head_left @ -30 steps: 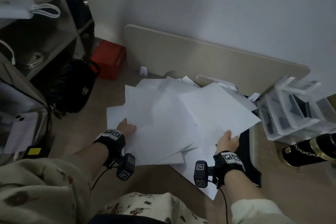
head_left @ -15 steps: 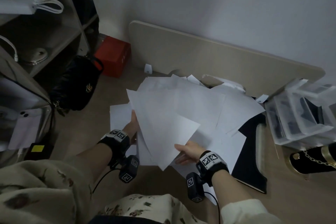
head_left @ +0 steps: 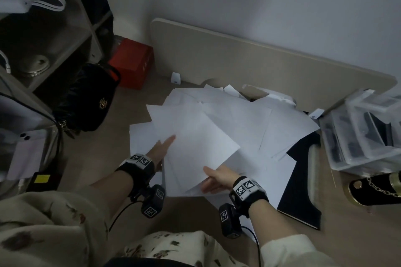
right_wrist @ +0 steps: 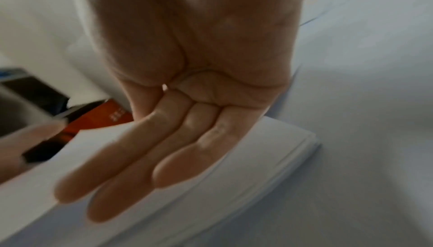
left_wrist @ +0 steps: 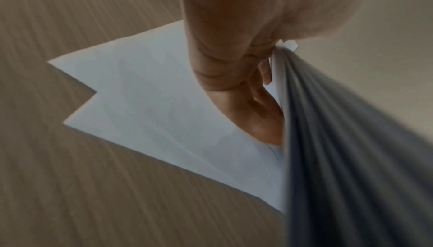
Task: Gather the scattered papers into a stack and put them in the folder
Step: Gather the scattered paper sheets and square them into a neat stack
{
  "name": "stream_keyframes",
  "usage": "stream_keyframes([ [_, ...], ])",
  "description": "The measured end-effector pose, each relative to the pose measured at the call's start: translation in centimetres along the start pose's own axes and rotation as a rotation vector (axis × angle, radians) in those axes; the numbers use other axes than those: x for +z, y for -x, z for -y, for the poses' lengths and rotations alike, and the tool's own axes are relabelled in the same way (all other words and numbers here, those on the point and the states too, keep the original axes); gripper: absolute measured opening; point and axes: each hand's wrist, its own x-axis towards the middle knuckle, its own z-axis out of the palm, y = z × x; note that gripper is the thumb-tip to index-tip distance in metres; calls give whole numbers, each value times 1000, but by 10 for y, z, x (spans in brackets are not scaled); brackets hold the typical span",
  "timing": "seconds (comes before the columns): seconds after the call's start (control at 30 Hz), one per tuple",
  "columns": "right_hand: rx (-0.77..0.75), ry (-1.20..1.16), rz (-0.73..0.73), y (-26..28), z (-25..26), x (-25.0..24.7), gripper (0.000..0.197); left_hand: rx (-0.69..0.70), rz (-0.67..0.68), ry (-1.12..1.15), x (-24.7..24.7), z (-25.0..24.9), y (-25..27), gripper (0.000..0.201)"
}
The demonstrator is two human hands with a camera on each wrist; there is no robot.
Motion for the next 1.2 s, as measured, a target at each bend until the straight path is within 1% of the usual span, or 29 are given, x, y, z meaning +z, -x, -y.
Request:
stream_keyframes([
  [0.03,-1,47,30,0,1,2,49,28,-26,-27,0,0,2,102],
  [0.07,4,98,49,0,3,3,53,64,-54,-52,0,2,3,90],
  [0.1,21,152,49,1,5,3,58,99,-73,-92,-1,3,4,73],
  [0.13,36,206,17,0,6,0,63,125,-106,-135,-3,5,-2,62],
  [0.17,36,231,-67,-1,6,-4,65,144,-136,-187,-5,6,-2,62],
  [0.2,13,223,-214,-2,5,-9,61,161,-152,-232,-6,6,-2,65],
  [0.23,-25,198,-403,-3,3,-17,55,193,-163,-276,-8,5,-5,63],
  [0.27,-60,170,-605,-4,0,-25,48,221,-175,-317,-10,4,-4,55],
  [0.3,-85,137,-776,-5,-3,-35,39,233,-191,-354,-11,3,-2,46],
  [0.33,-96,117,-891,-5,-6,-43,27,231,-203,-379,-12,3,-2,40],
  [0.37,-89,124,-946,-6,-9,-50,22,221,-206,-390,-13,3,-2,37],
  [0.4,-58,175,-950,-11,-13,-55,27,203,-205,-395,-14,3,0,37],
  [0.47,17,311,-851,-20,-19,-60,41,179,-196,-385,-17,5,-3,42],
  [0.5,28,354,-798,-25,-22,-60,45,181,-193,-368,-18,6,-6,45],
  [0.53,22,345,-760,-29,-24,-60,45,185,-192,-356,-19,7,-6,48],
  [0.6,4,238,-692,-32,-25,-56,45,202,-189,-348,-20,8,-10,53],
  [0.7,-41,172,-660,-32,-22,-49,43,207,-149,-267,-20,6,-7,52],
  [0.77,-89,149,-693,-32,-20,-45,41,214,-119,-208,-20,4,-2,48],
  [0.83,-100,232,-811,-30,-17,-45,43,217,-68,-177,-22,1,2,43],
  [0.9,-106,265,-936,-22,-15,-48,49,201,-18,-175,-22,-3,7,39],
  [0.97,-149,143,-967,-22,-14,-52,60,184,24,-185,-24,-7,14,37],
  [1.0,-171,40,-957,-23,-14,-55,65,174,44,-192,-24,-8,17,36],
  [1.03,-203,-73,-934,-25,-15,-58,66,166,61,-191,-24,-9,18,35],
  [1.07,-240,-178,-896,-27,-15,-60,59,159,81,-196,-24,-9,20,34],
  [1.1,-270,-238,-848,-27,-15,-60,44,150,110,-191,-25,-8,20,33],
  [1.13,-293,-224,-818,-27,-15,-61,24,145,135,-184,-24,-8,22,33],
  [1.17,-316,-198,-798,-26,-13,-58,19,137,164,-172,-23,-8,22,35],
  [1.2,-310,-165,-771,-26,-13,-56,26,126,189,-164,-21,-8,22,39],
])
